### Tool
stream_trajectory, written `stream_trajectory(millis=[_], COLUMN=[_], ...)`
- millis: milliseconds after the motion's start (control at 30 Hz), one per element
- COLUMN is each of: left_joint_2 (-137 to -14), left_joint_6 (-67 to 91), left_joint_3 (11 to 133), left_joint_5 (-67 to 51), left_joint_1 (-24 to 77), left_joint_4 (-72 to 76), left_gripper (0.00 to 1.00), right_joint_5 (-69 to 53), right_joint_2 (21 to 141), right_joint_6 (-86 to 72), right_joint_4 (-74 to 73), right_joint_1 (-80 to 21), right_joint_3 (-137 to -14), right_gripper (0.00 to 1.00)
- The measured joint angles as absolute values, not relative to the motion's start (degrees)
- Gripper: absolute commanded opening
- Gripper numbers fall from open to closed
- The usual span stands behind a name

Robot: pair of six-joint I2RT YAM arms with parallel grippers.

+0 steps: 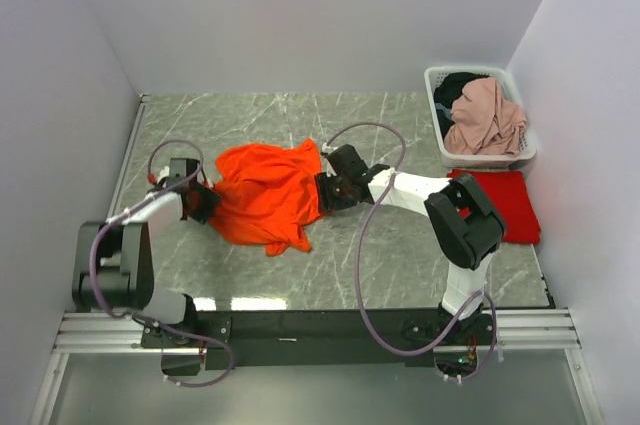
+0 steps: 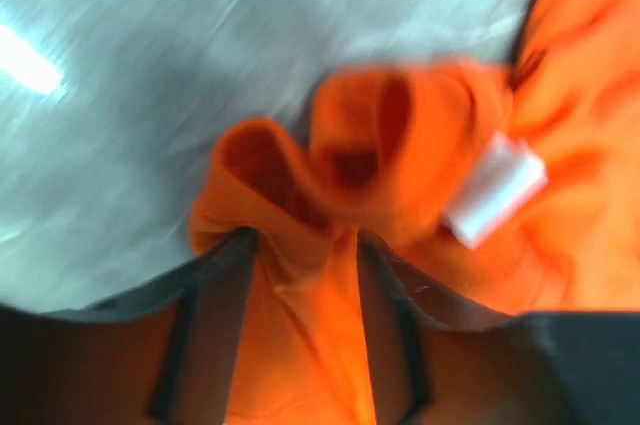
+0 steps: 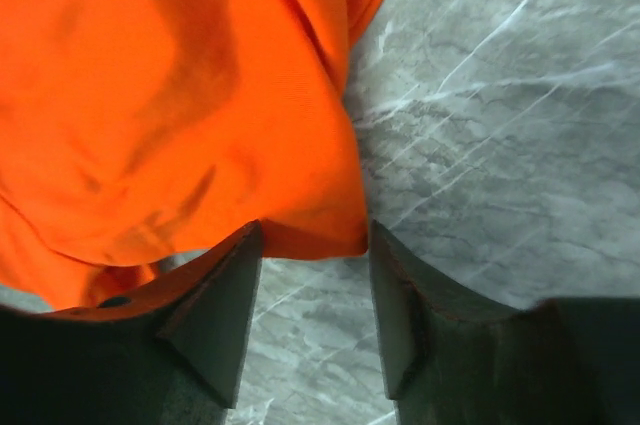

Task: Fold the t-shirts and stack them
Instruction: Flatten the tshirt out

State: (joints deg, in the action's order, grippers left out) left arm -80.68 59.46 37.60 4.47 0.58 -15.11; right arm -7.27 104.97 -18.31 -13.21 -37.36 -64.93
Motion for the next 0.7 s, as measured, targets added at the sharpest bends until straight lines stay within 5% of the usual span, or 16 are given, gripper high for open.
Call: stream_trajectory(millis=[167,300,700], left_joint_2=[-89.6,-90.0,-68.1], left_joint_6=[57.2,55.1,45.4], left_joint_3=[45.2,46.7,61.8], left_joint_5=[4.2,4.8,20.7], left_joint_1=[0.2,0.3,0.8], left_joint_4=[-15.8,-17.5,-41.6], left_gripper=[0.05,0.01,0.01], right_joint_5=[-8.4,-8.8,-7.0], right_joint_2=[107.1,108.2,96.5], right_joint_6=[-18.3,-18.4,-17.9], right_joint_4=[-13.2,-12.9,-27.0], right_joint_1=[-37.4,-37.4,-37.8], right_joint_3=[-65.9,-67.7,-72.7], right_gripper=[0.31,0.0,0.0])
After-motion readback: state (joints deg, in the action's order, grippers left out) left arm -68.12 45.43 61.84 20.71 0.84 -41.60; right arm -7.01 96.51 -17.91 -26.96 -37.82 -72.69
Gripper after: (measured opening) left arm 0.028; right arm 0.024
